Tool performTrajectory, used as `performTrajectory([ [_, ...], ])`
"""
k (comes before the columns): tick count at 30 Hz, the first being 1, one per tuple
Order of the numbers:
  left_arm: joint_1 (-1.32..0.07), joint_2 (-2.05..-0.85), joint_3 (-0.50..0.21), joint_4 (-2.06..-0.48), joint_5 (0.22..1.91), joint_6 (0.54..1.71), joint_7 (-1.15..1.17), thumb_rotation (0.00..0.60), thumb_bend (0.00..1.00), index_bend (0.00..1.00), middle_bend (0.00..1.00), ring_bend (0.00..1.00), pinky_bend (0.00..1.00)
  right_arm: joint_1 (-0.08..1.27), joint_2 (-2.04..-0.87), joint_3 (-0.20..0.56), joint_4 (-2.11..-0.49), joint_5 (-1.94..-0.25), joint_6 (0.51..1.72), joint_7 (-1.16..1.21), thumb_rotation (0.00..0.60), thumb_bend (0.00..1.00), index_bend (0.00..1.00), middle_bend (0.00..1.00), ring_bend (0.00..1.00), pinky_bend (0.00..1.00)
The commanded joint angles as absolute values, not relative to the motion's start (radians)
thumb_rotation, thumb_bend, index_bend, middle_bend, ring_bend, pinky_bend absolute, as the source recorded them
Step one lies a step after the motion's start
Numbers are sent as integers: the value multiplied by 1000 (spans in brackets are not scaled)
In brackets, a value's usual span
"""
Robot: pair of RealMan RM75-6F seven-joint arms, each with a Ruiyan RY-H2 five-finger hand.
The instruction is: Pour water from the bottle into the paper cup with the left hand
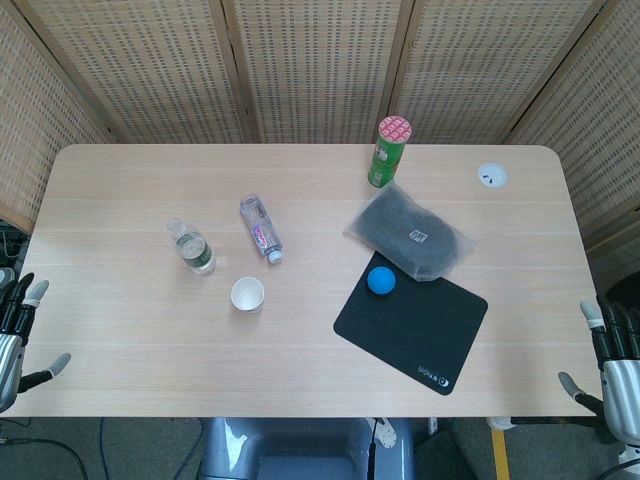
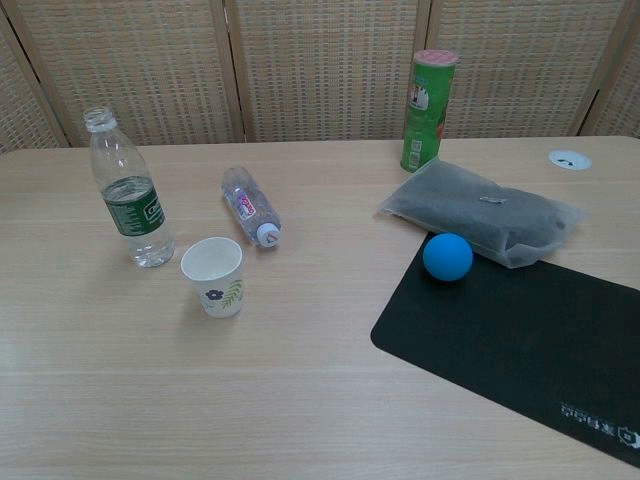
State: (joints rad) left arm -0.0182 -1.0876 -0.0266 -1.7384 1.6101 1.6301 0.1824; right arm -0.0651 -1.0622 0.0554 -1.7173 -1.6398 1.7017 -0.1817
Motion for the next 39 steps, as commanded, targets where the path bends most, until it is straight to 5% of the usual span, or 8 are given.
performTrajectory([
  [1,-18,-1088,-27,-1738,1610,1629,183,600,116,0,0,0,0,-65,-1062,56,-1717,-1640,1701,-181,600,0,0,0,0,0],
  [12,-30,-1086,-32,-1730,1594,1603,166,600,116,0,0,0,0,-65,-1060,55,-1718,-1644,1702,-173,600,0,0,0,0,0],
  [15,-89,-1091,-66,-1688,1539,1507,85,600,116,0,0,0,0,-64,-1058,56,-1720,-1641,1698,-169,600,0,0,0,0,0],
  [22,-313,-1175,-139,-1384,1482,1176,-398,600,111,0,0,0,0,-51,-1065,65,-1717,-1615,1670,-178,600,0,0,0,0,0],
  [39,-606,-1524,-85,-776,1585,933,-1050,600,24,0,0,0,0,-16,-1086,102,-1705,-1498,1591,-215,600,0,0,0,0,0],
])
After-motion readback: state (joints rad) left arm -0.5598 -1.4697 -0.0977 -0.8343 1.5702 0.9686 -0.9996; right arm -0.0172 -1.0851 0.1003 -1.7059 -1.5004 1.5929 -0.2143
